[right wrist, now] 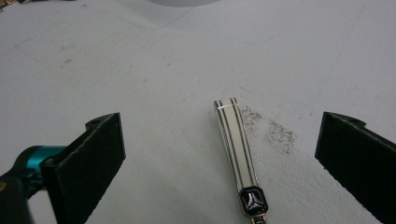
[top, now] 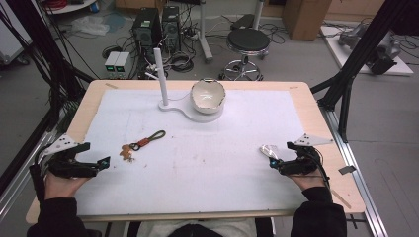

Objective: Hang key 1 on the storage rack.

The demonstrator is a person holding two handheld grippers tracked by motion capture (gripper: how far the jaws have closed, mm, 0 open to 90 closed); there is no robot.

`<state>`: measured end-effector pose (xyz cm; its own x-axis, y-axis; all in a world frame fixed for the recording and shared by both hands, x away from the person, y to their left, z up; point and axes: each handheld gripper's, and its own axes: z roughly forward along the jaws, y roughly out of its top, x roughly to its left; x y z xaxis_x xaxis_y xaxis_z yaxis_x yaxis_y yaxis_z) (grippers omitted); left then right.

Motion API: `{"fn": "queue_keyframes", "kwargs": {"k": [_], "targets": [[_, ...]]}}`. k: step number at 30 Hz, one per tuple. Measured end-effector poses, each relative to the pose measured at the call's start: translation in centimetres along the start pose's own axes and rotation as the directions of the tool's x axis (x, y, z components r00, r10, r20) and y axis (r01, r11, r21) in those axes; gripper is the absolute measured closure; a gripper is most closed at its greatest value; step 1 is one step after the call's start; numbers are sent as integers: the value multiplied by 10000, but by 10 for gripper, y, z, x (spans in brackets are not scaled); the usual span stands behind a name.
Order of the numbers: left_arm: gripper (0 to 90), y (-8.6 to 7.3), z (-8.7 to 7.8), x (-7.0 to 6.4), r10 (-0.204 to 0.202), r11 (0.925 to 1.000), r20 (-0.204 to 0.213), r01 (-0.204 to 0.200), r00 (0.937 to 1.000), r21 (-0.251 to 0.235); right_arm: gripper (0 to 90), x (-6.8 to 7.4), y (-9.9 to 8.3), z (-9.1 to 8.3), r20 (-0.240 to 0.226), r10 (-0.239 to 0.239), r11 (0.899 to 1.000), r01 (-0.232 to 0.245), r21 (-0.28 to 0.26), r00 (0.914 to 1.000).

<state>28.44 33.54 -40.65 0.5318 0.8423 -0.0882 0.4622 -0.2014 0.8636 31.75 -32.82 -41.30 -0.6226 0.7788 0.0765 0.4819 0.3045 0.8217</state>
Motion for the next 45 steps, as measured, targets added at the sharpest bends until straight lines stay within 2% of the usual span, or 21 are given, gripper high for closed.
{"fn": "queue_keyframes", "kwargs": {"k": [13, 18, 25, 30, 37, 42, 45], "targets": [[17, -1, 1, -2, -8, 10000, 11, 8, 10000, 73, 6, 0, -2, 3, -42, 37, 9997, -36, 224, 10000], [17, -2, 3, -3, 124, 9997, 20, -125, 9999, 224, 6, 1, -1, 4, -74, -41, 9998, 43, 207, 10000], [17, 3, 6, -4, 113, 9997, 96, -115, 9999, 227, 6, 1, -1, 4, -20, -79, 9996, 80, 283, 10000], [17, 8, 14, -3, 323, 9972, 162, -333, 9993, 666, 6, -2, 0, 2, -24, -110, 9997, 111, 211, 9999], [17, 14, 24, -1, 437, 9940, 286, -464, 9986, 994, 6, -6, 0, 0, 68, -21, 9998, 20, 193, 10000], [18, 22, 32, -3, 433, 9914, 542, -496, 9976, 1208, 6, -6, 0, 3, -32, -119, 9996, 120, 242, 9999], [17, 27, 38, -3, 617, 9872, 625, -701, 9961, 1433, 6, -6, 1, 3, -26, -170, 9996, 171, 235, 9999]]}}
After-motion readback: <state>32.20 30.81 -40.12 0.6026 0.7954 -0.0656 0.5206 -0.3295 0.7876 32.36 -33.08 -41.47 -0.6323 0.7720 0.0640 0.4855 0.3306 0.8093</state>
